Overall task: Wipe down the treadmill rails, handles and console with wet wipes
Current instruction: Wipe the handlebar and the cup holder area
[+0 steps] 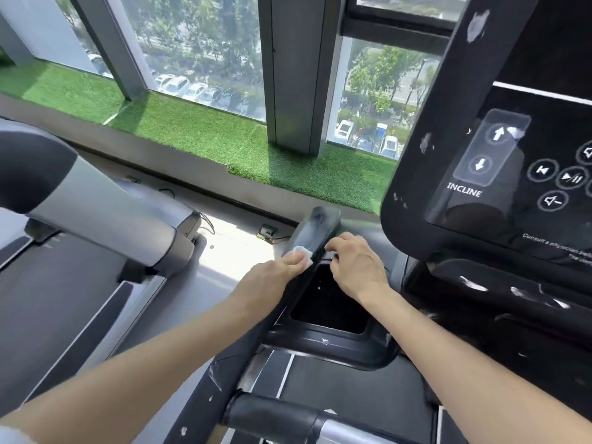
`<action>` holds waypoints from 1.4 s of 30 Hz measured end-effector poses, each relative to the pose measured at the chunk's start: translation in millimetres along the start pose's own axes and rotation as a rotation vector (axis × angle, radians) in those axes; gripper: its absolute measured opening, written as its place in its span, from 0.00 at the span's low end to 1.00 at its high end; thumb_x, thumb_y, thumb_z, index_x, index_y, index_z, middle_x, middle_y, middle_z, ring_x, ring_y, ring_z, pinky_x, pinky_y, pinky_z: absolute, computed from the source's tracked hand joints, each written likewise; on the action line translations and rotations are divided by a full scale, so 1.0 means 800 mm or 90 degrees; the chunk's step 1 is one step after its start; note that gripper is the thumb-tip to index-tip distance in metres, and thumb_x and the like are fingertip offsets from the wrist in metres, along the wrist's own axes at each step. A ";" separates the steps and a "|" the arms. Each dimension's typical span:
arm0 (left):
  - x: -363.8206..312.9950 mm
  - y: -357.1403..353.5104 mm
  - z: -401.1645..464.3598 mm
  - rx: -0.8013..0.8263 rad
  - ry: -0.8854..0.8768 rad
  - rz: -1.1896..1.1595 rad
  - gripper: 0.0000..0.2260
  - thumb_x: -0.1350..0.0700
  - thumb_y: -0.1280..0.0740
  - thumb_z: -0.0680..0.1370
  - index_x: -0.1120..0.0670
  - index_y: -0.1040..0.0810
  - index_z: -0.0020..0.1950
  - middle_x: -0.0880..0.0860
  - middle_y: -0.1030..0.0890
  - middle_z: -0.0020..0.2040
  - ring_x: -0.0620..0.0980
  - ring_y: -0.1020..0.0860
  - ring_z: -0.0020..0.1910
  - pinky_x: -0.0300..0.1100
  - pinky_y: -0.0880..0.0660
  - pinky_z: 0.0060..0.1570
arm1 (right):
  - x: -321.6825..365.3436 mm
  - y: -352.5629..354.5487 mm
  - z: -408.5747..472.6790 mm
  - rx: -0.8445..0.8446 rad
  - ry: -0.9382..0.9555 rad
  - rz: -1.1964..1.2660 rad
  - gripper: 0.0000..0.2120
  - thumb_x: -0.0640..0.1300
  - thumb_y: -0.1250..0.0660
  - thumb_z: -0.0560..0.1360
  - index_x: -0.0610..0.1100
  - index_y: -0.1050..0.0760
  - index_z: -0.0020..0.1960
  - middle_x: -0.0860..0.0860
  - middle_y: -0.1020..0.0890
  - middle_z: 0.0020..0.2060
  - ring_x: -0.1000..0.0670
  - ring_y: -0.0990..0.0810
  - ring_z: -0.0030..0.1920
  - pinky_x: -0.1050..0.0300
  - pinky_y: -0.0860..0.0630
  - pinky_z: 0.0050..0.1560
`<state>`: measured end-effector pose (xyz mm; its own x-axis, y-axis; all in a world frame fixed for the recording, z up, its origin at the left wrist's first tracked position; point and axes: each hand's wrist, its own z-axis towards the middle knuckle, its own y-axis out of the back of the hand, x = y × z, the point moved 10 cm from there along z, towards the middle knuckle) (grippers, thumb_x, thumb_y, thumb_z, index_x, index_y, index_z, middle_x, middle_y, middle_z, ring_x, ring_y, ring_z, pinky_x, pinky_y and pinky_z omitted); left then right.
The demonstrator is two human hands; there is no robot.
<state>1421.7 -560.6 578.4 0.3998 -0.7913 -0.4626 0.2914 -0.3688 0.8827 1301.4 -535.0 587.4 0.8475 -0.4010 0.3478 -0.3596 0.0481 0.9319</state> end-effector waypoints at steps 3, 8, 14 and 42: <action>0.008 -0.002 -0.034 0.005 0.007 -0.018 0.14 0.62 0.41 0.82 0.52 0.28 0.65 0.39 0.30 0.63 0.48 0.23 0.54 0.45 0.26 0.55 | 0.004 -0.002 -0.005 0.005 0.004 0.004 0.16 0.38 0.41 0.77 0.46 0.25 0.62 0.51 0.25 0.57 0.48 0.30 0.58 0.54 0.29 0.56; -0.005 0.000 0.041 0.016 0.041 0.024 0.18 0.63 0.43 0.80 0.53 0.31 0.69 0.45 0.33 0.69 0.55 0.21 0.50 0.49 0.24 0.47 | 0.003 -0.001 -0.012 0.008 0.007 -0.006 0.16 0.38 0.42 0.77 0.46 0.25 0.62 0.51 0.24 0.57 0.48 0.30 0.58 0.54 0.30 0.56; -0.004 0.007 0.002 0.009 0.028 0.020 0.24 0.47 0.54 0.78 0.55 0.29 0.66 0.48 0.29 0.67 0.51 0.24 0.59 0.40 0.30 0.56 | 0.007 -0.003 -0.013 0.016 0.002 0.003 0.16 0.39 0.42 0.77 0.47 0.25 0.62 0.51 0.24 0.56 0.48 0.30 0.59 0.53 0.29 0.53; -0.003 0.008 -0.026 -0.009 0.040 -0.004 0.13 0.64 0.46 0.81 0.53 0.29 0.62 0.47 0.29 0.59 0.46 0.27 0.48 0.48 0.25 0.52 | 0.029 -0.016 -0.023 0.039 0.035 -0.024 0.16 0.39 0.41 0.77 0.46 0.27 0.63 0.50 0.26 0.56 0.48 0.31 0.59 0.54 0.30 0.56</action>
<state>1440.7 -550.5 583.6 0.4511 -0.7568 -0.4730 0.3066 -0.3663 0.8785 1333.0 -528.4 585.2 0.8804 -0.3512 0.3188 -0.3483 -0.0222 0.9371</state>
